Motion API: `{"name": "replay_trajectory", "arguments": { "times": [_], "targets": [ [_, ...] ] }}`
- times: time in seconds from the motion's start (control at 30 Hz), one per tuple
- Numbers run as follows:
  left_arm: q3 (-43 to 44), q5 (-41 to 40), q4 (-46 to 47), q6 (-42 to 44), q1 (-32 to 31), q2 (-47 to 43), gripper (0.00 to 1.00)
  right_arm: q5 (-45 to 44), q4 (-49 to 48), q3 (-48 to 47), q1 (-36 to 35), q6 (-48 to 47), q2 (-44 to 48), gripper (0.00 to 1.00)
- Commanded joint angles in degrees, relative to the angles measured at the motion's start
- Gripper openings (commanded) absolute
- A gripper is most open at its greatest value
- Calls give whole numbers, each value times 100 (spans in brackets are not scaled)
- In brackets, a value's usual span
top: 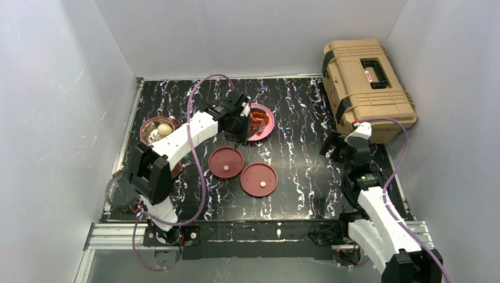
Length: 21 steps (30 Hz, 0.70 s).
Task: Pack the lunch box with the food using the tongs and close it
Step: Pick up the fake food from the plate.
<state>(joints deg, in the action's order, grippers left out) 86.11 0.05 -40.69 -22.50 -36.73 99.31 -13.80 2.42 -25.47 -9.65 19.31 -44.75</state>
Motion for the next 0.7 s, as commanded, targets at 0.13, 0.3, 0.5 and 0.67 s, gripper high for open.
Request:
{"name": "replay_trajectory", "arguments": {
  "times": [0.13, 0.3, 0.5, 0.67],
  "targets": [
    [78, -612, -306, 130, -27, -519, 17, -114, -270, -29, 7, 10, -39, 100],
    [16, -568, -308, 114, -27, -725, 16, -124, -268, -28, 7, 14, -34, 100],
    [-10, -594, -373, 114, -27, -913, 16, -129, -268, -28, 7, 14, -27, 100],
    [-23, -620, -440, 114, -18, -1049, 16, -127, -268, -28, 7, 20, -21, 100]
  ]
}}
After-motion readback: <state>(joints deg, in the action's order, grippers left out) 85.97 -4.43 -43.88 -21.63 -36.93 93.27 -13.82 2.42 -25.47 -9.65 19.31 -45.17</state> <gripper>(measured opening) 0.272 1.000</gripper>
